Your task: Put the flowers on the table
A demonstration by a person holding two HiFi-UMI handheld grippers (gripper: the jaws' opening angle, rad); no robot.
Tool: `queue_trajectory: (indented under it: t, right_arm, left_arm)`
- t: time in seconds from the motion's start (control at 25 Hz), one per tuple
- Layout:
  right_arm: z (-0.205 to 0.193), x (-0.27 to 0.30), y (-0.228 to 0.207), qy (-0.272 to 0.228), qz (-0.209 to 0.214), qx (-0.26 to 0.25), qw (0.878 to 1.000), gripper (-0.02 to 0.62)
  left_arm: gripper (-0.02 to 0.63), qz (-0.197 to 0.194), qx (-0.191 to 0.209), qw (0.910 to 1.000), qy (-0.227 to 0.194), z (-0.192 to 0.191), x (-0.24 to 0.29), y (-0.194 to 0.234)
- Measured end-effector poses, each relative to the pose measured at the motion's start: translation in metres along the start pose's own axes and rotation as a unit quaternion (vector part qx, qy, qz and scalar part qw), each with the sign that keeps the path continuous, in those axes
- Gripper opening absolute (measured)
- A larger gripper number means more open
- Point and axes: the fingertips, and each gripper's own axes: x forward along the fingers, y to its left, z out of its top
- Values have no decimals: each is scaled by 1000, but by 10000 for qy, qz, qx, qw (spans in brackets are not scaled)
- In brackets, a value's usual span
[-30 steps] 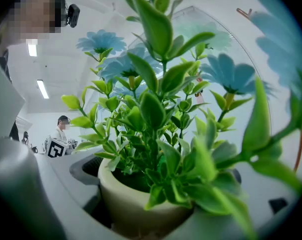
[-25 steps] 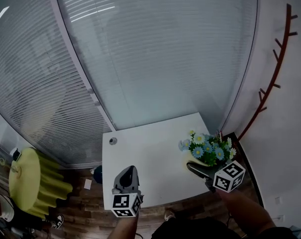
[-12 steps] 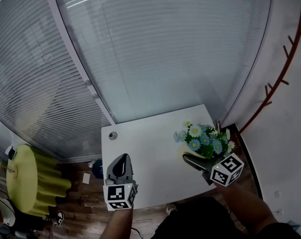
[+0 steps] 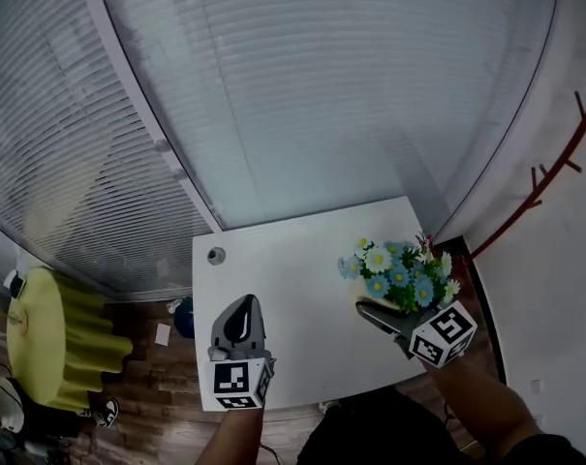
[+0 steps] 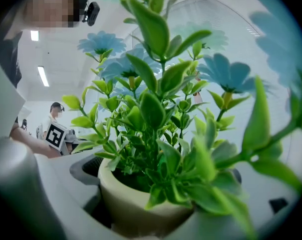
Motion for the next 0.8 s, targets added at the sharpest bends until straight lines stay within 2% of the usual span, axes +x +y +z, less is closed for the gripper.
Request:
queue_trajectory:
  t: [0.2,0.4,0.56,0.8]
  right_arm:
    - [-12,0,-10,30,77,262,9996,543]
    - [-44,40,-32,178,230,447,9986,541]
    - [-69,63,-40,390,417,411,9975,541]
    - [-89,85,-54,456,435,380,9973,541]
  left_arm:
    - [0,54,-117,9997,224,-12,2,-10]
    - [0,126,-139,9985,522,-41,27,2]
    - [0,-14,-136,9981,601,-59,44,2]
    - [0,-86,-6,9974,712,-80,63,4]
